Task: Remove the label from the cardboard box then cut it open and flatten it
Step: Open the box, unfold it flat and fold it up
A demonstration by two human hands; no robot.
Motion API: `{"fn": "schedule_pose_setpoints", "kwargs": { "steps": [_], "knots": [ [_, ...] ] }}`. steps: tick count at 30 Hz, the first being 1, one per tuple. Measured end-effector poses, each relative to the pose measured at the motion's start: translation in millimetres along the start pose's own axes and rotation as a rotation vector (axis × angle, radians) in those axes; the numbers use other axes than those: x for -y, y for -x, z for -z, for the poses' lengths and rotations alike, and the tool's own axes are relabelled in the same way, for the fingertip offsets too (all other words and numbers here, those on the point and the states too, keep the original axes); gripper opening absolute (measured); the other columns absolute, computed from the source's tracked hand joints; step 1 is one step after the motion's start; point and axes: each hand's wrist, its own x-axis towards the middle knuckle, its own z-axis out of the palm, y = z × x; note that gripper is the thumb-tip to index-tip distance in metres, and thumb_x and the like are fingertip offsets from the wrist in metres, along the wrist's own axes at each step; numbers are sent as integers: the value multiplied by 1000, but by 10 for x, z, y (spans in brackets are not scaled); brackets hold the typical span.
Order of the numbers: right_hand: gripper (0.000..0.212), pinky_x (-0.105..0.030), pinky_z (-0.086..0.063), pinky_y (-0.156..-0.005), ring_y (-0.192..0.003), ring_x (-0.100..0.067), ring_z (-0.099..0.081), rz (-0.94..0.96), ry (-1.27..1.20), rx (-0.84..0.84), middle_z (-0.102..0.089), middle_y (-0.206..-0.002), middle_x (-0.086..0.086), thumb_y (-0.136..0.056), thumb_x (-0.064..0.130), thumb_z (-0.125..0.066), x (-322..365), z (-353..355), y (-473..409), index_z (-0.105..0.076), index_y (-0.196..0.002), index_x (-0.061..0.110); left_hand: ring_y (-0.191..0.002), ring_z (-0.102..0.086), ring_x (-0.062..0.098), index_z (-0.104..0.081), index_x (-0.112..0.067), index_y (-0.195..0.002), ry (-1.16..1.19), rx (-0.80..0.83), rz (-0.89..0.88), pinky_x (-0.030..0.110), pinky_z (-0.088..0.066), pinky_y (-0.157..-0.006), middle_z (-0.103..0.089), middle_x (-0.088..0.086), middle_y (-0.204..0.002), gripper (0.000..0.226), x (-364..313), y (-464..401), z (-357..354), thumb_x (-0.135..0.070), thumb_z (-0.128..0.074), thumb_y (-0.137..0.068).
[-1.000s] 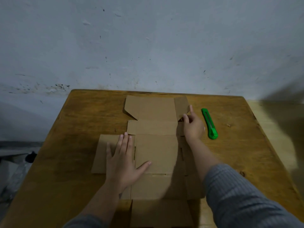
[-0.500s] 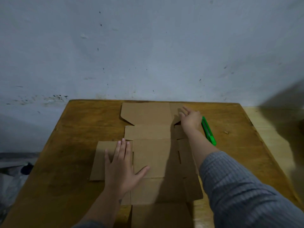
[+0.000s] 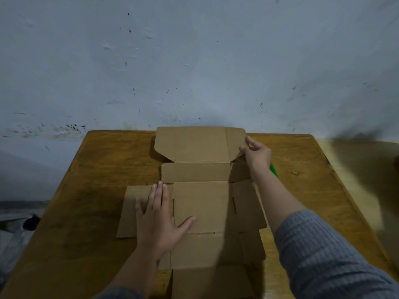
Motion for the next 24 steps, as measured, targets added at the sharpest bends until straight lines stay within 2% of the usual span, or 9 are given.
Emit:
{"fn": "schedule_pose_setpoints", "kwargs": {
  "steps": [5, 8, 11, 14, 16, 18, 19, 24],
  "knots": [
    [42, -32, -48, -88, -100, -26, -60, -34, -25, 37, -63, -115, -14, -80, 7, -71, -42, 269, 301, -62, -122, 9, -146, 5, 17, -4, -14, -151, -76, -18, -32, 53, 3, -116, 1, 1, -160, 117, 25, 12, -31, -93, -9, -65],
    [42, -27, -43, -90, -110, -24, -56, -31, -45, 53, -61, -120, -12, -81, 5, -69, -116, 375, 459, -61, -122, 9, -146, 11, 18, 0, -15, -150, -114, 18, -34, 53, 5, -116, 6, 2, -159, 114, 30, 34, -7, -91, -3, -66],
    [40, -35, -48, -95, -100, -21, -59, 3, -25, 43, -64, -112, -15, -83, 7, -68, -185, 425, 585, -60, -122, 14, -144, 19, 18, 8, -15, -149, -115, 61, -16, 54, 9, -115, 15, 2, -158, 111, -13, 65, 41, -90, 0, -67],
    [39, -38, -50, -90, -96, -21, -61, 45, 20, 7, -65, -101, -11, -84, 10, -66, -217, 420, 671, -59, -121, 18, -143, 21, 17, 10, -15, -149, -126, 122, -47, 53, 12, -115, 16, 2, -158, 113, 31, 149, 113, -90, -3, -65],
    [39, -36, -49, -85, -96, -21, -60, 68, 32, -15, -63, -98, -6, -85, 11, -65, -227, 413, 717, -57, -123, 19, -146, 12, 19, 2, -13, -151, -130, 80, -109, 56, 9, -114, 7, 3, -159, 116, 162, 262, 132, -92, -10, -66],
    [41, -33, -47, -79, -95, -20, -58, 88, 57, -19, -62, -99, -5, -86, 13, -64, -248, 425, 767, -56, -125, 20, -146, -8, 24, -17, -10, -150, -142, 40, -169, 63, -6, -113, -13, 8, -158, 118, 328, 410, 110, -93, -17, -67],
    [42, -33, -46, -78, -96, -21, -59, 97, 67, -12, -64, -102, -7, -86, 15, -64, -266, 436, 790, -55, -127, 22, -145, -13, 25, -22, -9, -149, -154, 44, -172, 64, -9, -112, -17, 9, -157, 118, 403, 472, 98, -94, -18, -66],
    [54, -33, -44, -99, -113, -23, -57, 84, -3, 41, -63, -120, -14, -86, 9, -64, -365, 485, 901, -49, -134, 27, -146, 13, 20, 7, -13, -150, -154, 133, -99, 61, 3, -113, 12, 4, -158, 122, 497, 598, 115, -96, -5, -61]
  ]
}}
